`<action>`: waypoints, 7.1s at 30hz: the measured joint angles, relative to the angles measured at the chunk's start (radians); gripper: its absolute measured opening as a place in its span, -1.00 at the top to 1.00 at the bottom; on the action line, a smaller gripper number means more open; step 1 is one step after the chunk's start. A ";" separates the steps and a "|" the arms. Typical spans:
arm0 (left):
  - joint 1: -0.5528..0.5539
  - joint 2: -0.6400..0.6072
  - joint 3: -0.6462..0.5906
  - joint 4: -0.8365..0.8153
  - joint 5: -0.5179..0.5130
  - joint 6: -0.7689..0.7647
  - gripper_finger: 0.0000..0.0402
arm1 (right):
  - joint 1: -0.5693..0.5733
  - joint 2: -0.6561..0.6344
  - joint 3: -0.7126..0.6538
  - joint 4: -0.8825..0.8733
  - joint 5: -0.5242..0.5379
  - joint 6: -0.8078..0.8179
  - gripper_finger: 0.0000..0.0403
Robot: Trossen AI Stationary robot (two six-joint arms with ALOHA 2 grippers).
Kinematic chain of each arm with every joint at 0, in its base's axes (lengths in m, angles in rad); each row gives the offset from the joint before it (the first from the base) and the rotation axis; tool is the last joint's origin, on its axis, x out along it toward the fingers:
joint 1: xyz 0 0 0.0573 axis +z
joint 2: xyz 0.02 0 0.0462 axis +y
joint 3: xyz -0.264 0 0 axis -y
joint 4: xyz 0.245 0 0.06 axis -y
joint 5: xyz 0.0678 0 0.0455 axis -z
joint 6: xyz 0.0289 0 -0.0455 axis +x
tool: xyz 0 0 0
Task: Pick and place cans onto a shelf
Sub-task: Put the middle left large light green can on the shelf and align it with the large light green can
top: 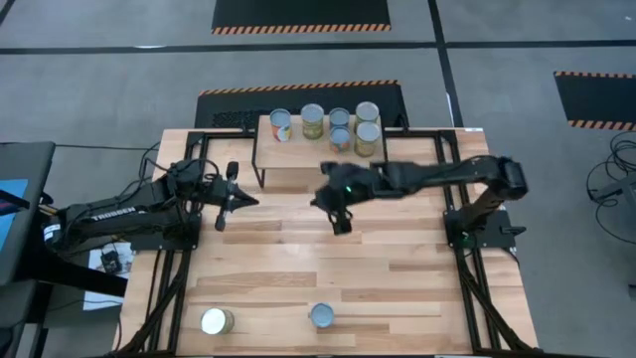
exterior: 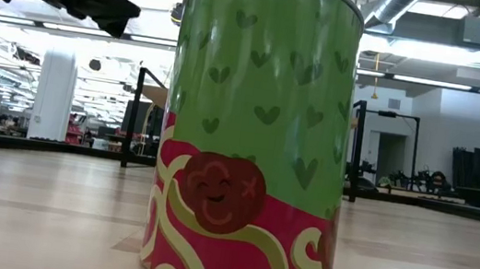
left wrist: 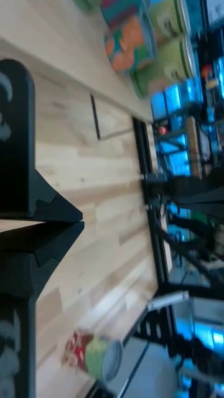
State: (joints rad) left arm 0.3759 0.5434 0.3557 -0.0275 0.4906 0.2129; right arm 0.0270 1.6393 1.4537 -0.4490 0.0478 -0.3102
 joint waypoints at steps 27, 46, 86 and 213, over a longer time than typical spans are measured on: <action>-0.608 0.179 0.154 -0.317 -0.458 -0.218 1.00 | 0.193 0.083 -0.637 1.194 0.088 0.208 0.99; -0.976 0.443 0.472 -0.878 -0.524 -0.702 0.81 | 0.112 0.044 -0.788 1.402 0.024 0.159 0.98; -1.285 0.800 0.575 -0.783 -0.451 -0.960 0.43 | 0.168 0.044 -0.788 1.392 0.033 0.180 0.98; 0.021 0.840 0.978 -0.596 -0.472 -0.007 1.00 | 0.347 -0.128 -0.787 1.063 0.320 0.178 0.97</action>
State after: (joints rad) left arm 0.3968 1.3829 1.3334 -0.6234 0.0183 0.2058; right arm 0.3738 1.5112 0.6662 0.6136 0.3679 -0.1318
